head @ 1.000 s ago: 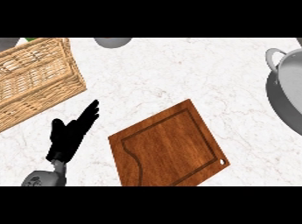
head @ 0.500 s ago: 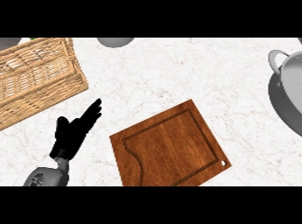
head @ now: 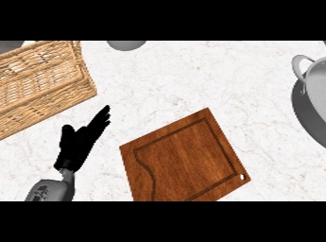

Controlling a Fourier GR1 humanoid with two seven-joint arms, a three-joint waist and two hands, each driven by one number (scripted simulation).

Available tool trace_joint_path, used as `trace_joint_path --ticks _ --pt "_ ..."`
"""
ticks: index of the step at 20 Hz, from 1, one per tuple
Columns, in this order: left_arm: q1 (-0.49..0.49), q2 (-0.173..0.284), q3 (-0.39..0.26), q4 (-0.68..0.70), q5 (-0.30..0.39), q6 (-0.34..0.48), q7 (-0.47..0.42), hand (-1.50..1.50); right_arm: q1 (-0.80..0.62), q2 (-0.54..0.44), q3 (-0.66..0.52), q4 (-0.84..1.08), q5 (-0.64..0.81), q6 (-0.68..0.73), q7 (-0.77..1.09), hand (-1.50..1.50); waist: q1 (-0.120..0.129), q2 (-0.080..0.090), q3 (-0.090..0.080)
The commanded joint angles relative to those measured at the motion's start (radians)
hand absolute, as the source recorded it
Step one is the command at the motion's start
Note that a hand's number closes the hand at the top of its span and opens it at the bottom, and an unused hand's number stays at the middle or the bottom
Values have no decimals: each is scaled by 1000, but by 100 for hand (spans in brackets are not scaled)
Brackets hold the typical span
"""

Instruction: Pick the tomato from the cutting board and place it in the pot

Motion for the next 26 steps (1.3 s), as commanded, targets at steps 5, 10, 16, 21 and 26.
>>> trace_joint_path --ticks 5,10,16,21,26 --pt "13 9 20 42 -2 -24 -58 0 -131 82 157 -23 206 -133 109 150 2 3 -1" --pt "-7 -14 3 25 -3 -16 -7 0 -168 122 281 -33 387 -297 238 150 5 4 -1" --pt "-19 -17 -9 12 -26 -6 -11 0 -270 222 403 87 514 -127 446 150 30 10 -1" --pt "-20 -19 10 45 -27 -4 -41 0 -309 318 417 181 549 -68 556 -150 5 5 0" --pt "34 -4 14 -22 -12 -11 3 0 -314 376 253 177 388 -142 408 -150 -5 -1 2"
